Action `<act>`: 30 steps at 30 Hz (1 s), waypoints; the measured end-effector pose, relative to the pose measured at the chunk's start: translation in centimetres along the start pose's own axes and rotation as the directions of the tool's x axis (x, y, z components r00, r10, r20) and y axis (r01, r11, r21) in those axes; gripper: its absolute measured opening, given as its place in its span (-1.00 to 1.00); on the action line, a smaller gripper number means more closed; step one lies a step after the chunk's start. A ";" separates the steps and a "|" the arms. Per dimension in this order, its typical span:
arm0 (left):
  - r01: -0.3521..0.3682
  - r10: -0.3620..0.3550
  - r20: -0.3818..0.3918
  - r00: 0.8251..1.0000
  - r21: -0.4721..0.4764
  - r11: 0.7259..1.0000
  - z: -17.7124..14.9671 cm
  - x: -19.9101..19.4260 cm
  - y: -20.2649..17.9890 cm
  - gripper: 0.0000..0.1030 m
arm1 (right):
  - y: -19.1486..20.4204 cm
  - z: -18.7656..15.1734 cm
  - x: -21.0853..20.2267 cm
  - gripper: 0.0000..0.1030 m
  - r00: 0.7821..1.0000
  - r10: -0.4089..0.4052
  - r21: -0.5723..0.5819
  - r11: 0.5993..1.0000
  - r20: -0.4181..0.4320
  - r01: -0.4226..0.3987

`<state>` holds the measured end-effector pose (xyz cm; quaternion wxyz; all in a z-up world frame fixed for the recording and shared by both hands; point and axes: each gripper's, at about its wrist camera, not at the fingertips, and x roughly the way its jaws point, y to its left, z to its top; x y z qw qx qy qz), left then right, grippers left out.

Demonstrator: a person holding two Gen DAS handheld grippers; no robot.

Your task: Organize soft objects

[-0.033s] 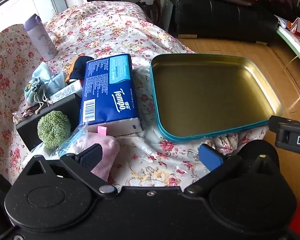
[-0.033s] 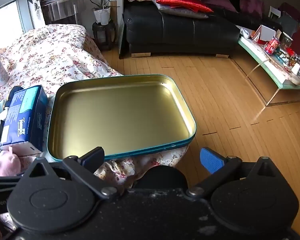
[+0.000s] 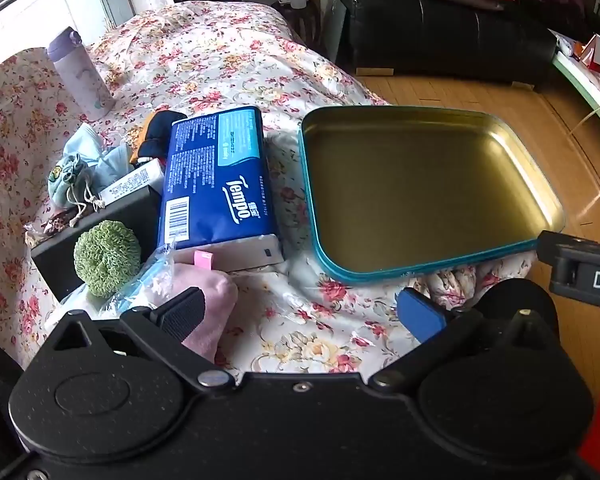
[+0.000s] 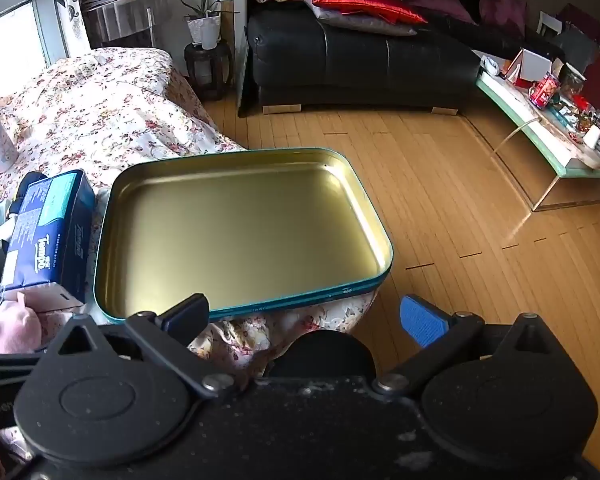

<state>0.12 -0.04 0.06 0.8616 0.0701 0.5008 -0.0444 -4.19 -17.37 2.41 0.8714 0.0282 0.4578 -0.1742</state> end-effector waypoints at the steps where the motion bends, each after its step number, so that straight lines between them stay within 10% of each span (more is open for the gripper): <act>1: 0.002 -0.002 0.001 1.000 -0.006 1.000 0.1 0.0 0.0 0.93 | 0.0 0.0 0.0 0.99 1.000 0.004 0.003 1.000 -0.009 -0.004; 30: 0.019 -0.020 0.007 1.000 0.016 1.000 -0.2 -0.2 -0.2 0.93 | 0.3 -0.2 0.8 0.99 0.998 0.005 -0.002 1.000 -0.062 -0.005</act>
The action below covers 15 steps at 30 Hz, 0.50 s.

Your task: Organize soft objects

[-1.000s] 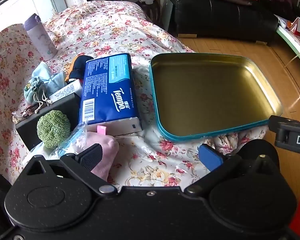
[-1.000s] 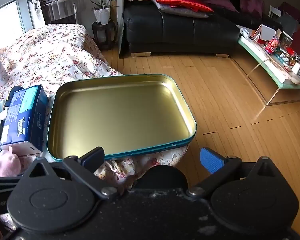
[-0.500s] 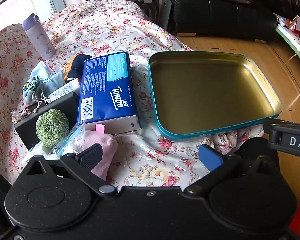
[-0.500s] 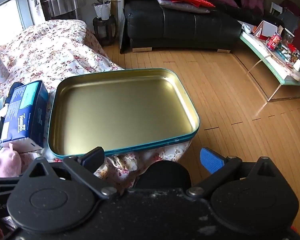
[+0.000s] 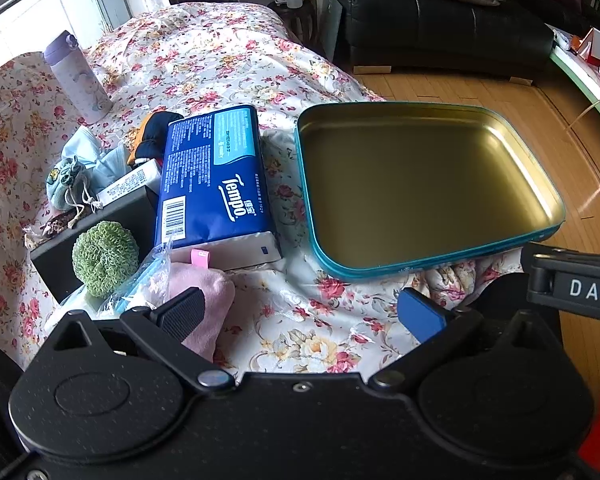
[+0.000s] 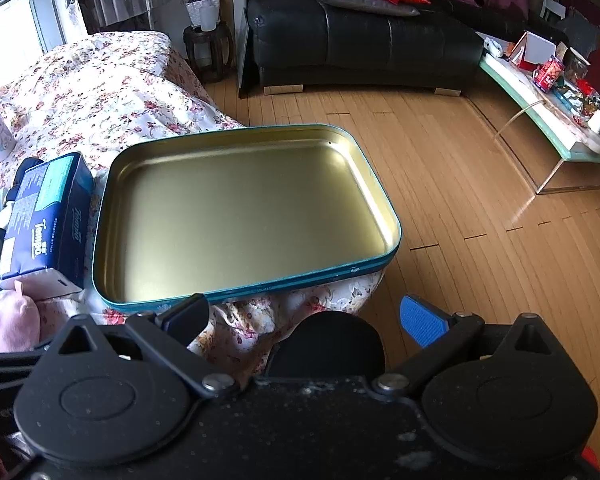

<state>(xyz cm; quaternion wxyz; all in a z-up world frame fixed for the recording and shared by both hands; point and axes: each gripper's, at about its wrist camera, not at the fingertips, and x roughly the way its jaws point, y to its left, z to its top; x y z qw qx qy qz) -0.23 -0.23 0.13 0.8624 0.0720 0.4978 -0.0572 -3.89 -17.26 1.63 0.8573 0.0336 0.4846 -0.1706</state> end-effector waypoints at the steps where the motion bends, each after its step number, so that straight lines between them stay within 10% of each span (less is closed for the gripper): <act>1: -0.002 0.002 0.001 1.000 0.000 1.000 0.0 0.0 0.0 0.93 | 0.0 0.0 0.0 0.99 1.000 0.000 0.000 1.000 -0.002 0.000; 15: 0.001 -0.001 -0.004 1.000 -0.005 1.000 0.0 0.2 0.3 0.93 | 0.3 0.1 0.2 0.99 1.000 0.003 0.002 1.000 -0.017 -0.003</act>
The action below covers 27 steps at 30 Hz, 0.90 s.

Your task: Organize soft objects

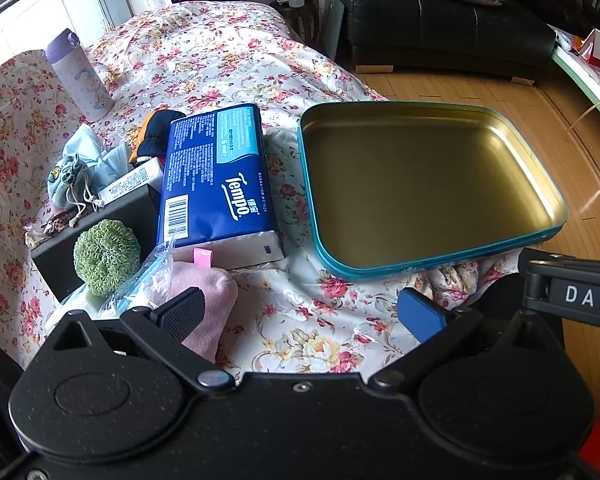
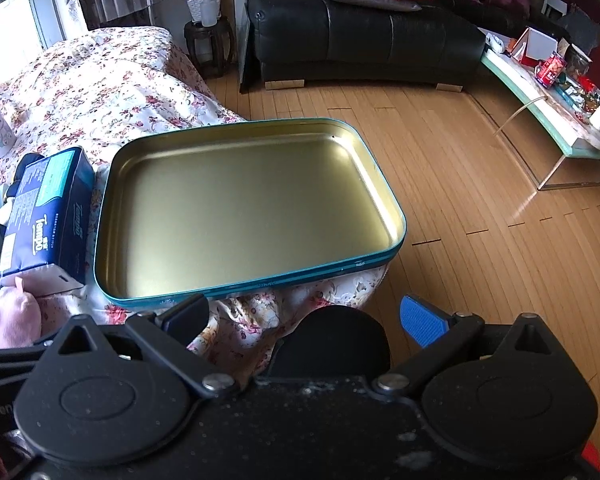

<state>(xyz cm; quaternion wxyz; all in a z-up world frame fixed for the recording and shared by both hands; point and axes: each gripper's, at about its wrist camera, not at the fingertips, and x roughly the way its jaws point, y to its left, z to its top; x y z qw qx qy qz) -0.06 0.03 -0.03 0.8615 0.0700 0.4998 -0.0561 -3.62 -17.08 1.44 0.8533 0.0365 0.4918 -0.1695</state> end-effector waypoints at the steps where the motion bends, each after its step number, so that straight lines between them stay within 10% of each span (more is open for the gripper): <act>1: 0.000 0.000 0.000 1.000 0.000 1.000 0.0 0.0 0.0 0.93 | 0.0 0.0 0.0 0.99 1.000 0.000 0.000 1.000 -0.001 0.000; 27: 0.001 -0.002 -0.009 1.000 -0.007 1.000 -0.3 0.3 0.2 0.93 | 0.2 0.0 0.4 0.99 1.000 0.000 0.005 1.000 -0.022 0.000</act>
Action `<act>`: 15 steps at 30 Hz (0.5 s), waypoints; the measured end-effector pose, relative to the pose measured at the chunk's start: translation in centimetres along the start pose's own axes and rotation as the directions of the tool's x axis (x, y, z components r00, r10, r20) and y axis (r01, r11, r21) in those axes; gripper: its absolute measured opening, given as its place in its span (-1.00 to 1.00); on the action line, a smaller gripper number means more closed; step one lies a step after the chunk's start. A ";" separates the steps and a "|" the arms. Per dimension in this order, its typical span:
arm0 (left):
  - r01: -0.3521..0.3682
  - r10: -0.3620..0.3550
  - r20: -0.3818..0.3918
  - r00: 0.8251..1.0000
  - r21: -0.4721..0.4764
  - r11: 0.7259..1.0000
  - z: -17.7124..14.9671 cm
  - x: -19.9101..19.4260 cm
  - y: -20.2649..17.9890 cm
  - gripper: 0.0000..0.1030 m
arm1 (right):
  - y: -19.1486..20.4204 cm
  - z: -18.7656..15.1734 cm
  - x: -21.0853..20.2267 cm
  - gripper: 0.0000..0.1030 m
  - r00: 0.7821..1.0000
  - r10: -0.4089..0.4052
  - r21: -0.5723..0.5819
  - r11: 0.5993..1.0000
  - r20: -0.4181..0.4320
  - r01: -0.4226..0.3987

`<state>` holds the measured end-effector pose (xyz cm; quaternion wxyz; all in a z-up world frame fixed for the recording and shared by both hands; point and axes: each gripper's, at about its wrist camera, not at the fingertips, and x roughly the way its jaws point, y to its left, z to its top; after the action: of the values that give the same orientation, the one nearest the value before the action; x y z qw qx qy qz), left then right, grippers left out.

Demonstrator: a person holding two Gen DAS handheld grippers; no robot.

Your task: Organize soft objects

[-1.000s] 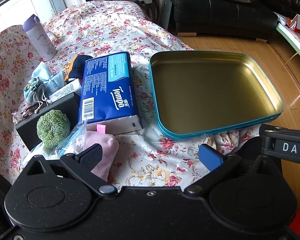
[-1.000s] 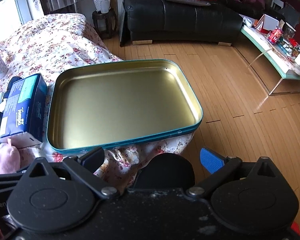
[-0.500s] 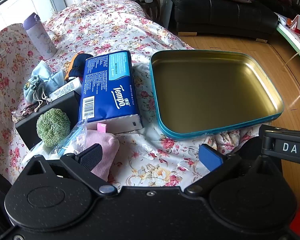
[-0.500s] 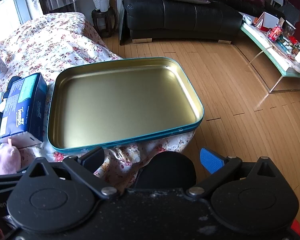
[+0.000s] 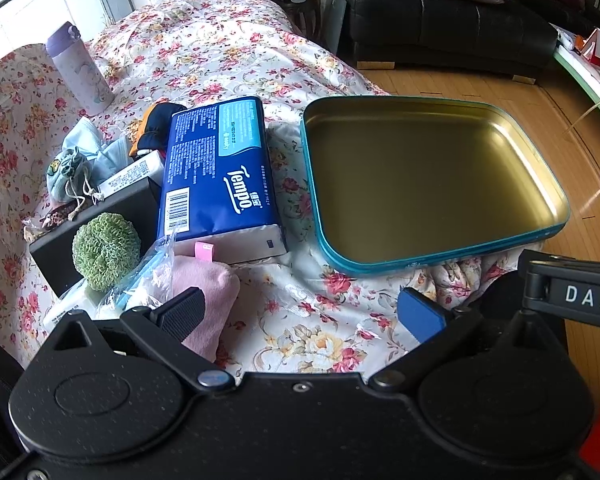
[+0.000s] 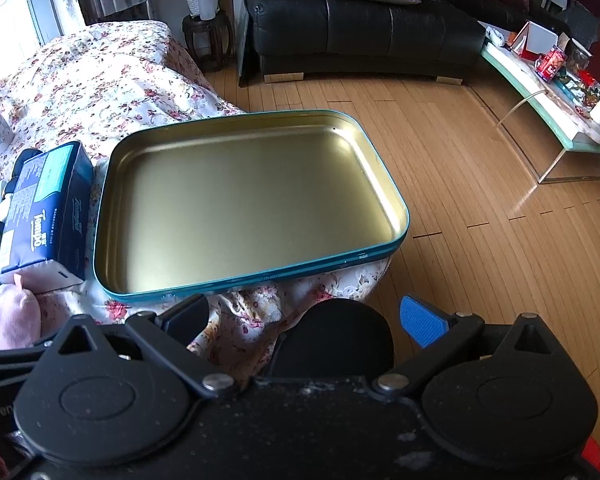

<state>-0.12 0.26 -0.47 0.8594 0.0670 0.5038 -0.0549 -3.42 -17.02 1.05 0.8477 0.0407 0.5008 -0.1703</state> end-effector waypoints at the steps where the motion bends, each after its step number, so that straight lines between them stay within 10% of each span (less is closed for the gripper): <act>1: 0.000 0.000 0.000 1.000 0.000 1.000 0.0 0.0 0.0 0.93 | 0.0 0.0 0.0 0.99 1.000 0.001 0.000 1.000 -0.001 -0.001; 15: 0.000 0.000 -0.002 1.000 -0.016 1.000 -0.2 0.2 0.7 0.93 | 0.3 0.1 0.0 0.99 1.000 0.006 -0.009 1.000 -0.008 -0.006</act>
<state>-0.07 0.99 -0.72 0.8593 0.0601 0.5053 -0.0507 -3.20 -16.80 1.06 0.8464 0.0389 0.5047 -0.1655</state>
